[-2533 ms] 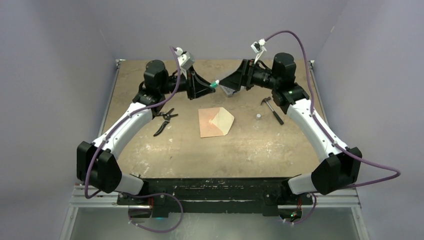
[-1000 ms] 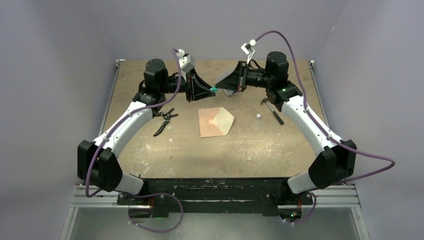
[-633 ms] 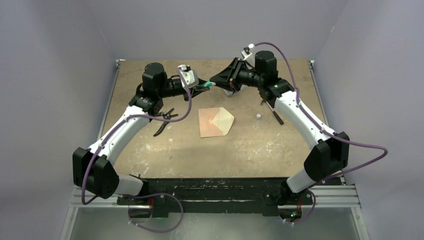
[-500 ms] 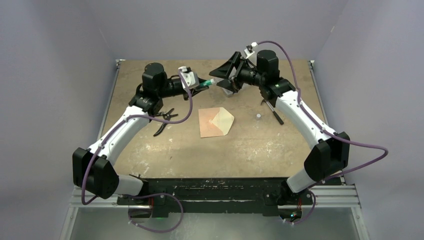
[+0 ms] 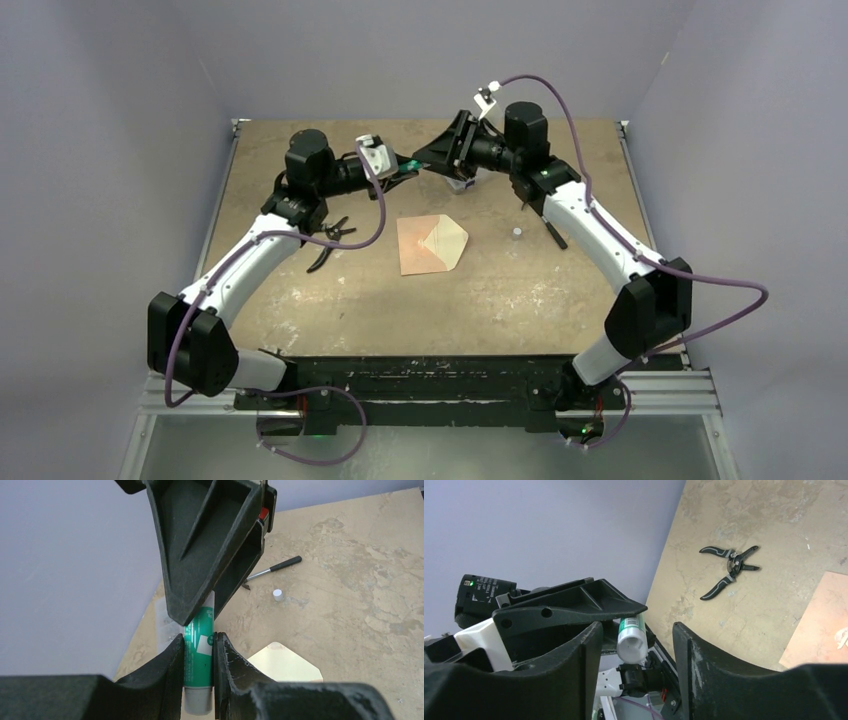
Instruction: Place the letter into the envelope and seal it
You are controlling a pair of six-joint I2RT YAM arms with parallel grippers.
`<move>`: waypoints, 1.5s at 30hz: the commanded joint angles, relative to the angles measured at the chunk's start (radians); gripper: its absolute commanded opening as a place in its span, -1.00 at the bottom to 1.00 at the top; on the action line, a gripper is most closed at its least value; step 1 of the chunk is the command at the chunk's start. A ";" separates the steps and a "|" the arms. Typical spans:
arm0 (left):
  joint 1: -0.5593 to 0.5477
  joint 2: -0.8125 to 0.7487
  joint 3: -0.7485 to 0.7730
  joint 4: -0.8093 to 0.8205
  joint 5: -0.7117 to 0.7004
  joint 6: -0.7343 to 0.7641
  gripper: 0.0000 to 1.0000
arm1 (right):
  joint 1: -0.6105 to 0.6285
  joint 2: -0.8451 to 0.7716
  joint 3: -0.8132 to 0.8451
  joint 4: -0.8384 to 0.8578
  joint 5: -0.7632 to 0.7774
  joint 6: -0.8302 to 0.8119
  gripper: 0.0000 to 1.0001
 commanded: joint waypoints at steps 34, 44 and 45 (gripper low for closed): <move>0.031 -0.023 -0.087 0.147 -0.084 -0.301 0.27 | 0.010 0.032 0.061 -0.034 0.001 -0.109 -1.00; 0.030 0.021 -0.062 0.071 -0.035 -0.265 -0.49 | 0.011 0.051 0.055 -0.024 -0.005 -0.125 -1.00; 0.030 0.024 -0.062 0.068 -0.029 -0.263 -0.58 | 0.011 0.052 0.054 -0.018 -0.011 -0.124 -1.00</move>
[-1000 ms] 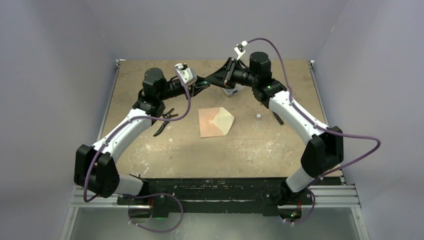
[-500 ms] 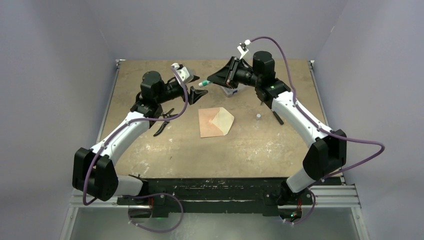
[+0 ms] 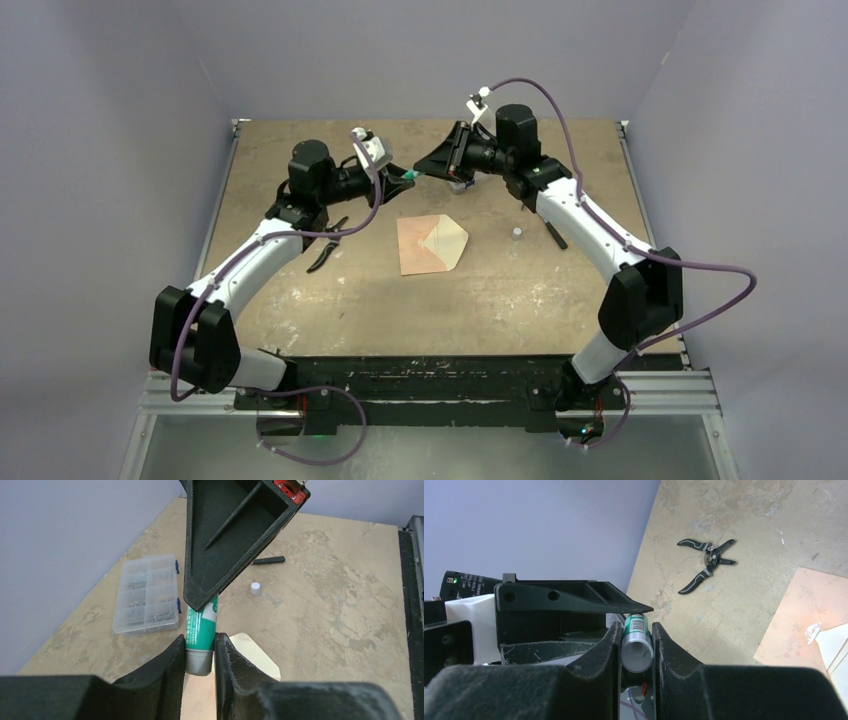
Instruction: Place the letter into the envelope and seal it
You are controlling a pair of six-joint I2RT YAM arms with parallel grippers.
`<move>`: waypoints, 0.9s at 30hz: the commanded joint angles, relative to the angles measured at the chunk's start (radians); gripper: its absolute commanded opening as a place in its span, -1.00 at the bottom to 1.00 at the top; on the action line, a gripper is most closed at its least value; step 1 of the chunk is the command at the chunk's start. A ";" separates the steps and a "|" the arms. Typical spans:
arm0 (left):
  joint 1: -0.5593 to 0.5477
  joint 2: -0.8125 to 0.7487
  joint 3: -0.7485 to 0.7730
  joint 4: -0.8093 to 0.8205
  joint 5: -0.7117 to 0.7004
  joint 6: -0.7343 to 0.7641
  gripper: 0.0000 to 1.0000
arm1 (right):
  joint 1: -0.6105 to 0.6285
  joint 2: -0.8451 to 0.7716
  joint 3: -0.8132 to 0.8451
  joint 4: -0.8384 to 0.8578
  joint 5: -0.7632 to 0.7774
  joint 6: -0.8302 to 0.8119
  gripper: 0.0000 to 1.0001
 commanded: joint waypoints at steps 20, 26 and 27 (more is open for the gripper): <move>0.002 0.034 0.088 -0.038 0.005 -0.104 -1.00 | 0.048 0.044 0.080 -0.026 -0.029 -0.110 -0.18; 0.002 0.031 0.089 -0.046 -0.006 -0.101 -1.00 | 0.052 0.041 0.069 -0.017 -0.031 -0.122 -0.66; 0.002 0.029 0.090 -0.051 -0.009 -0.101 -1.00 | 0.052 0.039 0.066 -0.012 -0.029 -0.122 -0.78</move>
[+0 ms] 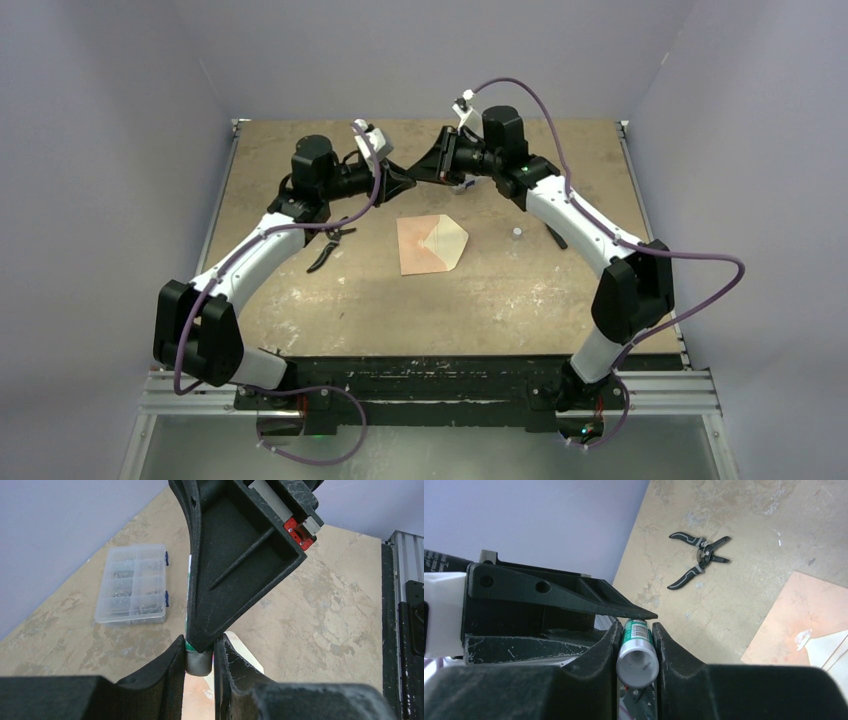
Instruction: Place the letter into the envelope and seal it
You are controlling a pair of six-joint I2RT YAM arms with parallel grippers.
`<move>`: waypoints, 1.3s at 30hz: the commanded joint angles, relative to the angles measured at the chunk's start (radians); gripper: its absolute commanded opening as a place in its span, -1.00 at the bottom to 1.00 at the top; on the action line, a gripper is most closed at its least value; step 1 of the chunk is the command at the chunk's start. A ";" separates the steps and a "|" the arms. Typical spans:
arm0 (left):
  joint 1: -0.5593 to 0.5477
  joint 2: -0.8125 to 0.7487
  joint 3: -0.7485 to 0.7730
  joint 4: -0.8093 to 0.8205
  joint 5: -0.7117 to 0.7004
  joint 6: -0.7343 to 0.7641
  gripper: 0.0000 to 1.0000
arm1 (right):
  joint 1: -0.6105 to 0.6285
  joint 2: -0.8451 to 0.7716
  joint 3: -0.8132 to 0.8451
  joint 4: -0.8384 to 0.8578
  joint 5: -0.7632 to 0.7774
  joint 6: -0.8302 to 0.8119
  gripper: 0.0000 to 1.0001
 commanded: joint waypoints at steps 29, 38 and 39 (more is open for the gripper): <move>0.074 -0.077 -0.189 -0.088 -0.523 -0.637 0.37 | 0.098 -0.100 -0.373 0.241 0.563 -0.456 -1.00; 0.006 0.305 -0.100 -0.047 -0.532 -0.827 -0.92 | 0.255 -0.056 -0.415 0.250 0.811 -0.461 -1.00; 0.000 0.323 -0.093 -0.038 -0.537 -0.830 -0.96 | 0.260 -0.042 -0.410 0.243 0.819 -0.461 -1.00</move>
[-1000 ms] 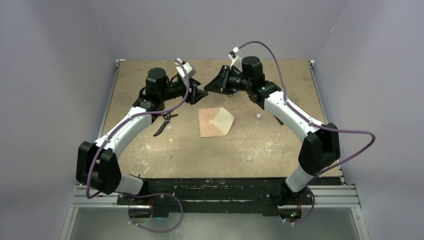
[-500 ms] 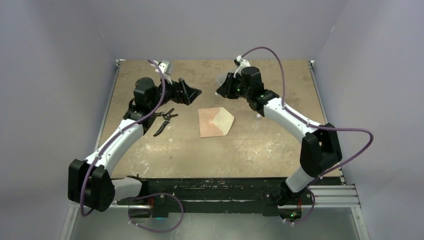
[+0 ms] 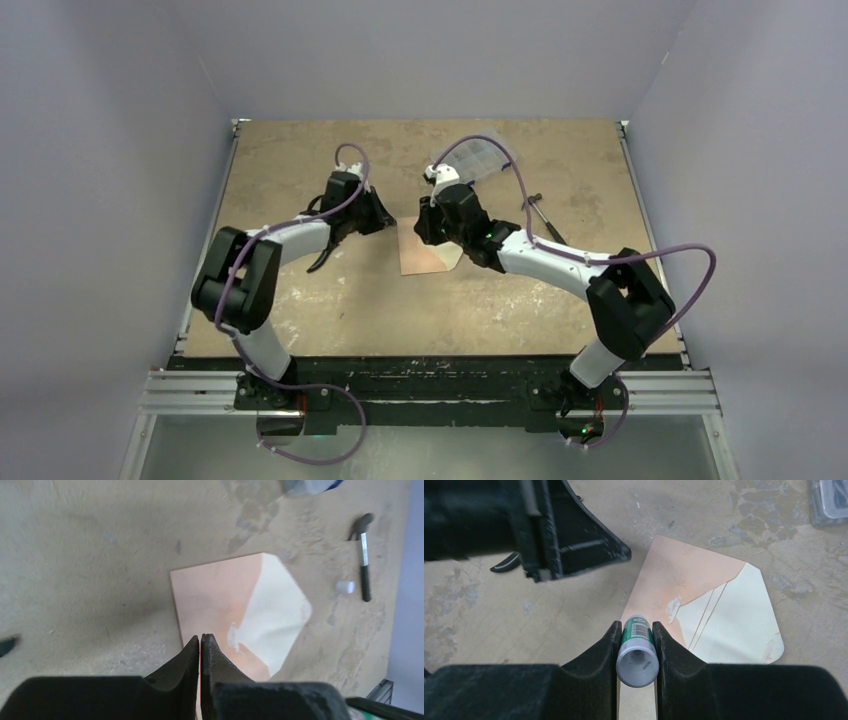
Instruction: Place the letter into the envelope and seal it
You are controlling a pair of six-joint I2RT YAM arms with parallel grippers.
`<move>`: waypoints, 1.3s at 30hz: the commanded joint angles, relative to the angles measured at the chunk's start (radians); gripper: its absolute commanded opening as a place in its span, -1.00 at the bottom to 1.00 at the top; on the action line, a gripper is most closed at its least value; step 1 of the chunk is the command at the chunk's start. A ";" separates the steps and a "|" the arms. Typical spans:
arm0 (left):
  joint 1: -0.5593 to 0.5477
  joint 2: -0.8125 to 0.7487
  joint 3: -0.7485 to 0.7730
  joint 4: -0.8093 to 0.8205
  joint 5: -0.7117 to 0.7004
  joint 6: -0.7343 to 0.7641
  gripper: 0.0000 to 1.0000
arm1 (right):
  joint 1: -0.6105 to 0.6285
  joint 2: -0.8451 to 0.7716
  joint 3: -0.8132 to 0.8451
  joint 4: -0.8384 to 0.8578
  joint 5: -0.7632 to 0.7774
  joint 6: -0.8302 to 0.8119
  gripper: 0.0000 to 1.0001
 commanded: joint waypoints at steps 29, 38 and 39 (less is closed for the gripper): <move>-0.047 0.318 0.199 -0.003 0.066 -0.071 -1.00 | 0.048 0.243 0.039 0.088 0.144 -0.025 -1.00; -0.049 0.363 0.206 -0.116 -0.012 -0.019 -1.00 | 0.075 0.281 0.047 0.107 0.216 -0.075 -1.00; -0.047 0.364 0.205 -0.116 -0.011 -0.015 -1.00 | 0.077 0.288 0.055 0.106 0.227 -0.075 -1.00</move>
